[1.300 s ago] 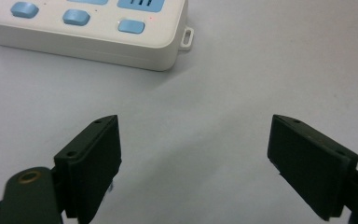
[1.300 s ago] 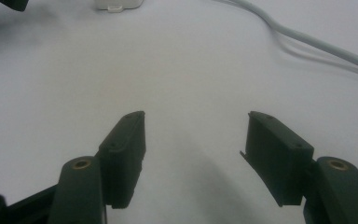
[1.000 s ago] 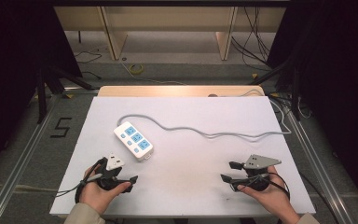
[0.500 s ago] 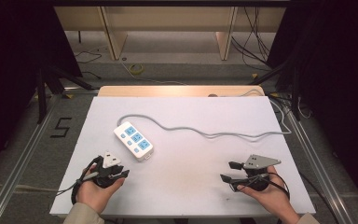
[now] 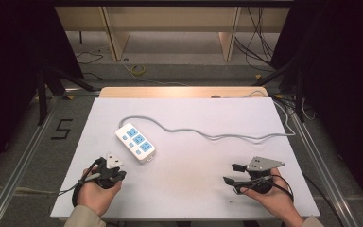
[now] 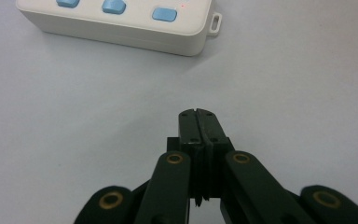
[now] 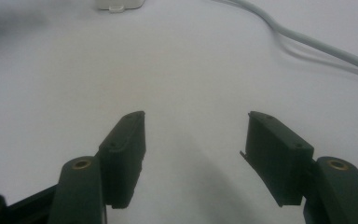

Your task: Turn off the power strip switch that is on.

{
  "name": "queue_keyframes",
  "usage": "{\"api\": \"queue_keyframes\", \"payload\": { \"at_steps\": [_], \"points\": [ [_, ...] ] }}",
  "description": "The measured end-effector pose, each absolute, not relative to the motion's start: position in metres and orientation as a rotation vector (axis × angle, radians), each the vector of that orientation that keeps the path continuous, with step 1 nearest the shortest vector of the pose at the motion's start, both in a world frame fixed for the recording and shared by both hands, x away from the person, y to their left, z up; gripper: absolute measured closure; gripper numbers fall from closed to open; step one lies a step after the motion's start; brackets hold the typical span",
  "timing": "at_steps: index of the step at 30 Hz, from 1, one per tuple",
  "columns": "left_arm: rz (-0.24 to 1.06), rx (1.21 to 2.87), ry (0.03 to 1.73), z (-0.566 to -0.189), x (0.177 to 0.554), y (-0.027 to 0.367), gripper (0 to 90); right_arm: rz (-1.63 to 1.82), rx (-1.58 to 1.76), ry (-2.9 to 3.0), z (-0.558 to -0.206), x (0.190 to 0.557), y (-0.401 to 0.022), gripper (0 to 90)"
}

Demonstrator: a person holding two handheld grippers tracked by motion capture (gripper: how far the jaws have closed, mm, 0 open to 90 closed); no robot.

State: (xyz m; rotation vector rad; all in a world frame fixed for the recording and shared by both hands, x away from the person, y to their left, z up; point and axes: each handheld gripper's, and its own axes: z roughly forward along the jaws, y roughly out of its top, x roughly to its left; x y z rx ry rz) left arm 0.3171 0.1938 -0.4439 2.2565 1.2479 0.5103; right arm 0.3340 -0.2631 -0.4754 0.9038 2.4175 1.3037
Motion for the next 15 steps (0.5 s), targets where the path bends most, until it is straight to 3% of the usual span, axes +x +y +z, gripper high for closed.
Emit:
{"api": "queue_keyframes", "payload": {
  "at_steps": [15],
  "points": [
    [0.502,2.249,1.273,-0.435,0.3252,0.1891,89.8,1.302,0.9,2.419,-0.4757,0.3344,-0.2623,38.7]
  ]
}}
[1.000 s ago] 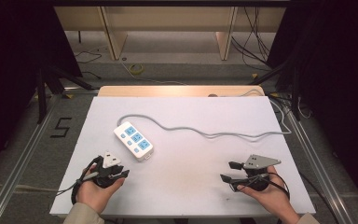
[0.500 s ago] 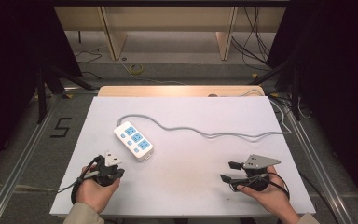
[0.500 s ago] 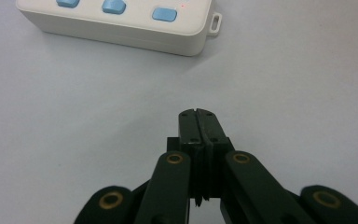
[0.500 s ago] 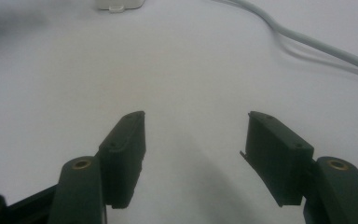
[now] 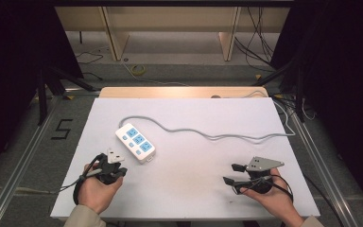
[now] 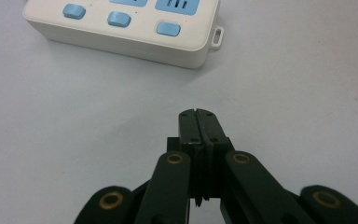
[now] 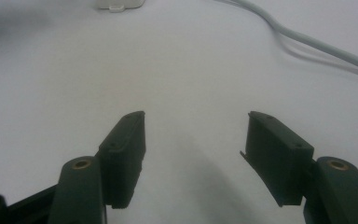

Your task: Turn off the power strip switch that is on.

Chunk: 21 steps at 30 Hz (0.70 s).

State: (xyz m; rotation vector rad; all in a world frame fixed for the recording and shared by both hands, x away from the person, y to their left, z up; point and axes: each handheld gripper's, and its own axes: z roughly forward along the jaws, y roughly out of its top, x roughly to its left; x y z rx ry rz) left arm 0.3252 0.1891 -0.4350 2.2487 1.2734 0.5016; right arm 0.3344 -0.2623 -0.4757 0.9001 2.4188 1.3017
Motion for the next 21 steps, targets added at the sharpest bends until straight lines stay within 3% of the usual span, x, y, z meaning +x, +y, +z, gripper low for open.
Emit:
{"api": "queue_keyframes", "payload": {
  "at_steps": [21],
  "points": [
    [0.501,2.246,1.304,-0.4287,0.3342,0.1883,89.8,1.297,0.899,2.423,-0.4757,0.3345,-0.2622,38.7]
  ]
}}
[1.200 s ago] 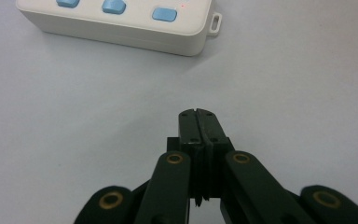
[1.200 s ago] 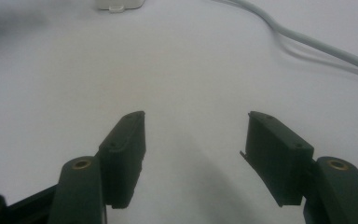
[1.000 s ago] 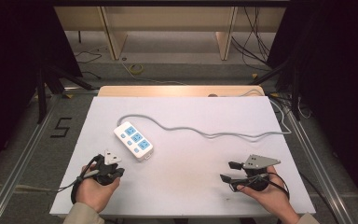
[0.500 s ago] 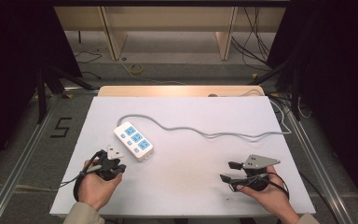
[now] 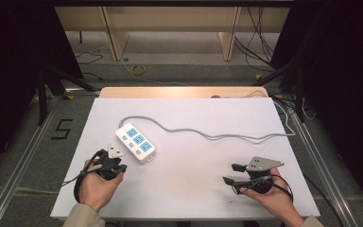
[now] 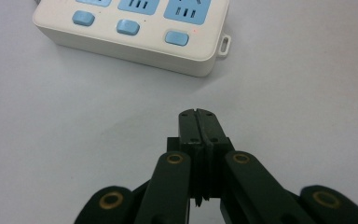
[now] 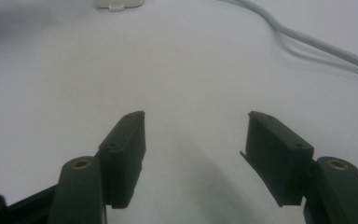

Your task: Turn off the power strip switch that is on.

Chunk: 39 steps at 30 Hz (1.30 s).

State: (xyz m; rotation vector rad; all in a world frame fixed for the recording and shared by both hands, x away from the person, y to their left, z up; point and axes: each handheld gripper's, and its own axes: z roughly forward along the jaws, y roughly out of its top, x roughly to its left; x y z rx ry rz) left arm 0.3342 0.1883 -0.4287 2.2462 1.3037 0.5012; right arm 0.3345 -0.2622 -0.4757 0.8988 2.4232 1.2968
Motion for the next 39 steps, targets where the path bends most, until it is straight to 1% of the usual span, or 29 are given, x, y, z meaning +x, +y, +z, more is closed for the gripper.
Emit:
{"api": "queue_keyframes", "payload": {
  "at_steps": [39],
  "points": [
    [0.495,2.253,1.328,-0.42,0.355,0.183,89.8,1.296,0.902,2.425,-0.476,0.334,-0.262,38.7]
  ]
}}
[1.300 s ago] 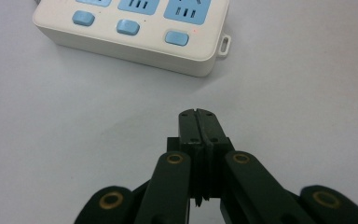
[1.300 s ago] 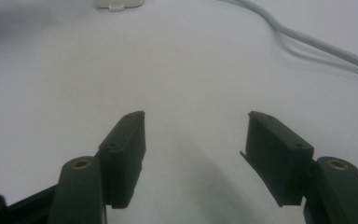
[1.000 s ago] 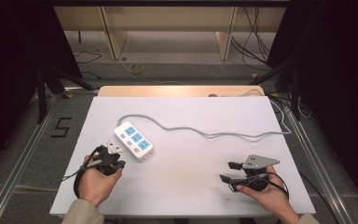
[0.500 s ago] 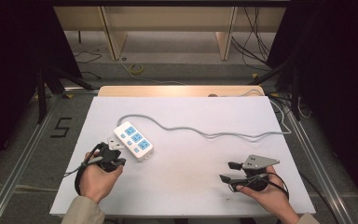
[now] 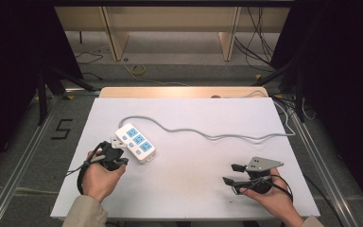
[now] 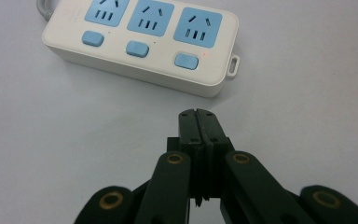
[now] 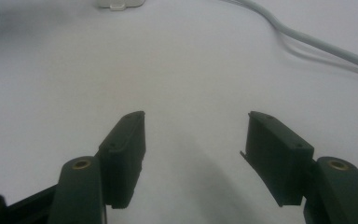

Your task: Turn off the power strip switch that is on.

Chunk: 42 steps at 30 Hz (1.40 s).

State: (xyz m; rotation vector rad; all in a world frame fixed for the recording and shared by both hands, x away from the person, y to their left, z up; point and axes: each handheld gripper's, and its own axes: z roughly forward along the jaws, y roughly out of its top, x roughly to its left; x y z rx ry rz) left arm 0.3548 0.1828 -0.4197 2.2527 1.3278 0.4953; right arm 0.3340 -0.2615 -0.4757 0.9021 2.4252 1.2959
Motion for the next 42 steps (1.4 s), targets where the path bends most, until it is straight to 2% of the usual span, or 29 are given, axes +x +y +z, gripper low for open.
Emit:
{"api": "queue_keyframes", "payload": {
  "at_steps": [42],
  "points": [
    [0.479,2.269,1.342,-0.418,0.372,0.18,89.8,1.3,0.898,2.424,-0.475,0.334,-0.262,38.6]
  ]
}}
